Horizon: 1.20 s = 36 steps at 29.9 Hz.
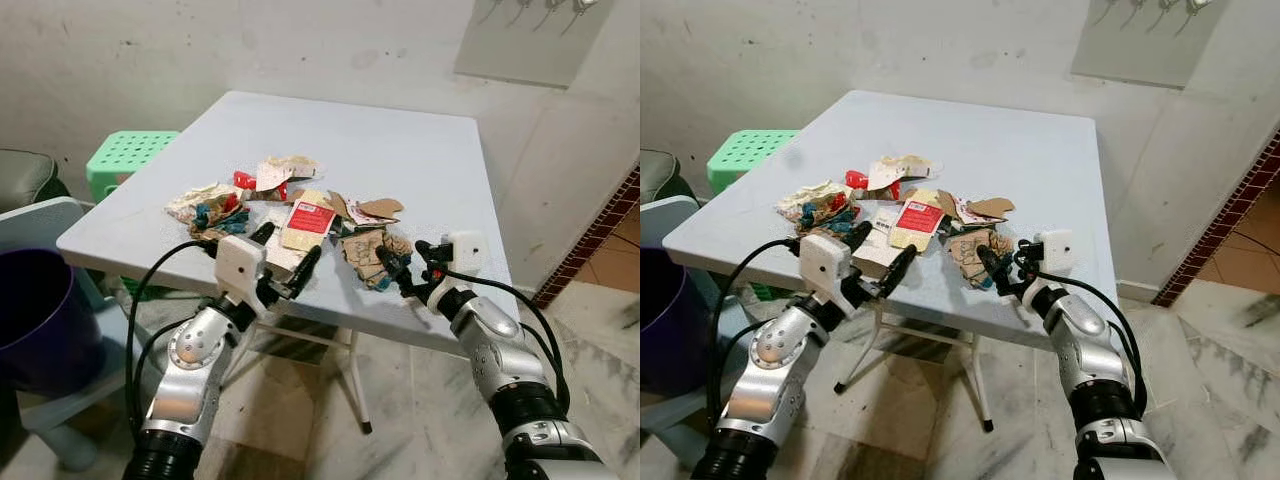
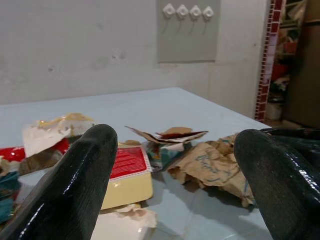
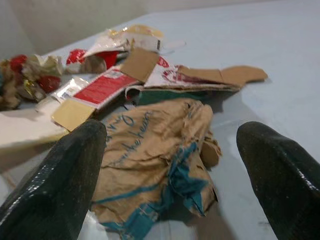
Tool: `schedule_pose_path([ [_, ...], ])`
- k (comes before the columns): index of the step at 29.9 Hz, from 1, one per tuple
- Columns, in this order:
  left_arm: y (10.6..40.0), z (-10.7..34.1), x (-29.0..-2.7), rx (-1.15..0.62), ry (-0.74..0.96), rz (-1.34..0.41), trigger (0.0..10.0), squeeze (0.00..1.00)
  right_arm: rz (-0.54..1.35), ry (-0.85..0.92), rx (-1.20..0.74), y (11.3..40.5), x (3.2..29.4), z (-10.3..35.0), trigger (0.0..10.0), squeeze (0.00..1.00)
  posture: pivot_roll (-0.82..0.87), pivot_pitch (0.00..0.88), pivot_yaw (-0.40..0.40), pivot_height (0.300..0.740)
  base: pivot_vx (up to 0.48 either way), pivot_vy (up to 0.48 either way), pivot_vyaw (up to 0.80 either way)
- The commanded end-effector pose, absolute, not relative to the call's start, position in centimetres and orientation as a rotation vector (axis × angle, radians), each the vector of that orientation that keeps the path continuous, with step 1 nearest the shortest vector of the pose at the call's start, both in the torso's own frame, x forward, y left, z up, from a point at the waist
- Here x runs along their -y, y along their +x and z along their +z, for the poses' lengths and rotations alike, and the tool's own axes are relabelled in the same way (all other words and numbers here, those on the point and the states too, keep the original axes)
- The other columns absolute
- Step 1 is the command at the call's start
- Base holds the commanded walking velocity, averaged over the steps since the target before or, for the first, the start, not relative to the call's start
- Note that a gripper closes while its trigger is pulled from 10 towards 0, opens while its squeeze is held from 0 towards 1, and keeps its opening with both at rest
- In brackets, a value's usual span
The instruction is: Picking trash to rubbish bin
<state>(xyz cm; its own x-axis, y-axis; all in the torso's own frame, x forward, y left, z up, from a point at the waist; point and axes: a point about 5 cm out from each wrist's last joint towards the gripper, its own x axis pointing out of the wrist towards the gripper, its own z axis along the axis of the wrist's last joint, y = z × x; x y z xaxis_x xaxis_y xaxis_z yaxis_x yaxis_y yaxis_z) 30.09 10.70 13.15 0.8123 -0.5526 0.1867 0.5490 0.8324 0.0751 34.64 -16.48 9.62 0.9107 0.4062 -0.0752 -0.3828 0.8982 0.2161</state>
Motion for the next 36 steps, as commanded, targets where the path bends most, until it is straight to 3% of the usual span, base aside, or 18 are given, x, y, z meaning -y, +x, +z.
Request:
schedule_pose_path([
  [1,29.92,13.43,-10.40,0.213,0.026,-0.600,10.0,0.00,0.390,0.191,-0.123,34.99,16.81,9.96,10.0,0.00,0.10,0.016,-0.024,0.715,0.000,0.000,0.00],
  [5,29.88,13.43,-10.09,0.215,0.025,-0.605,10.0,0.00,0.394,0.202,-0.150,34.71,17.01,9.17,10.0,0.00,0.09,0.013,-0.024,0.715,0.000,0.000,0.00],
  [6,29.90,13.46,-10.09,0.216,0.026,-0.604,10.0,0.00,0.396,0.207,-0.143,34.69,17.03,9.18,8.0,0.00,0.09,0.010,-0.024,0.715,0.000,0.000,0.00],
  [7,29.96,13.52,-10.13,0.218,0.030,-0.601,10.0,0.00,0.389,0.226,-0.132,34.67,17.10,9.21,3.1,0.00,0.09,0.009,-0.024,0.715,0.000,0.000,0.00],
  [8,29.96,13.52,-10.13,0.218,0.030,-0.601,10.0,0.00,0.389,0.226,-0.132,34.67,17.10,9.21,3.1,0.00,0.09,0.009,-0.024,0.715,0.000,0.000,0.00],
  [9,29.97,13.54,-10.16,0.219,0.033,-0.599,10.0,0.00,0.387,0.235,-0.129,34.66,17.13,9.21,0.0,0.00,0.09,0.009,-0.024,0.715,0.000,0.000,0.00],
  [36,29.63,13.19,-9.90,0.210,0.053,-0.610,10.0,0.00,0.375,0.227,-0.114,34.88,17.51,9.43,0.0,0.00,0.10,0.000,-0.031,0.715,0.000,0.000,0.00],
])
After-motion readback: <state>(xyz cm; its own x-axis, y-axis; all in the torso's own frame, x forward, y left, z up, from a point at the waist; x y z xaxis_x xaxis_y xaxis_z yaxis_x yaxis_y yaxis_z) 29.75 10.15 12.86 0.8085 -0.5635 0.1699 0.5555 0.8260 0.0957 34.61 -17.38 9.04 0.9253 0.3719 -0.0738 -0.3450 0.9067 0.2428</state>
